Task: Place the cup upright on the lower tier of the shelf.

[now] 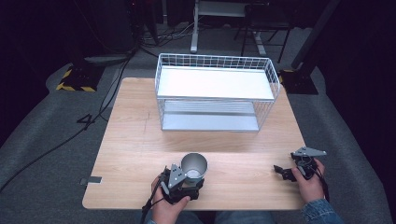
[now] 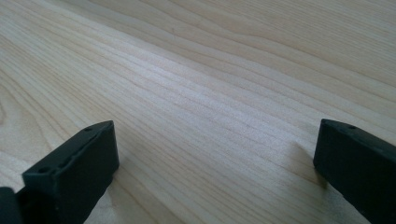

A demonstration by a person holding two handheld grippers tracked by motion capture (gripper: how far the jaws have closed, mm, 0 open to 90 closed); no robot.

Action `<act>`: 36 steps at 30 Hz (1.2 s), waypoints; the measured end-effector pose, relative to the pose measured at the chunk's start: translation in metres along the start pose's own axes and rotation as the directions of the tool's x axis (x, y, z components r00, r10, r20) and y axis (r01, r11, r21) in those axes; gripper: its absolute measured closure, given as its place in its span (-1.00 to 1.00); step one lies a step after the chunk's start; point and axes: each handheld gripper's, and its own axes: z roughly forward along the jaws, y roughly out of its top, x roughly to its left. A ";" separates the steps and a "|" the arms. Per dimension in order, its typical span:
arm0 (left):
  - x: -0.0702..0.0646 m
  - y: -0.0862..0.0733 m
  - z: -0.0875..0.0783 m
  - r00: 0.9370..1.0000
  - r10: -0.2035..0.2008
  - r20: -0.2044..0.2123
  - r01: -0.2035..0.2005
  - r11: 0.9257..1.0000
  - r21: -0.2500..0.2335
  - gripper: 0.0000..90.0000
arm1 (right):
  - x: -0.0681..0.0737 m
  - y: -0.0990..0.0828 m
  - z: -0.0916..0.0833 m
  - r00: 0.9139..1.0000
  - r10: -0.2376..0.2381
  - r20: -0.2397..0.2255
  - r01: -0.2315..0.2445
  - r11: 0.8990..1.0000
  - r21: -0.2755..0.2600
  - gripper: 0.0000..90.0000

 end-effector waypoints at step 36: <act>-0.002 0.012 0.007 0.999 0.035 -0.023 -0.032 0.993 0.113 -0.49 | 0.000 0.000 0.000 1.000 0.000 -0.001 0.000 1.000 0.000 -0.99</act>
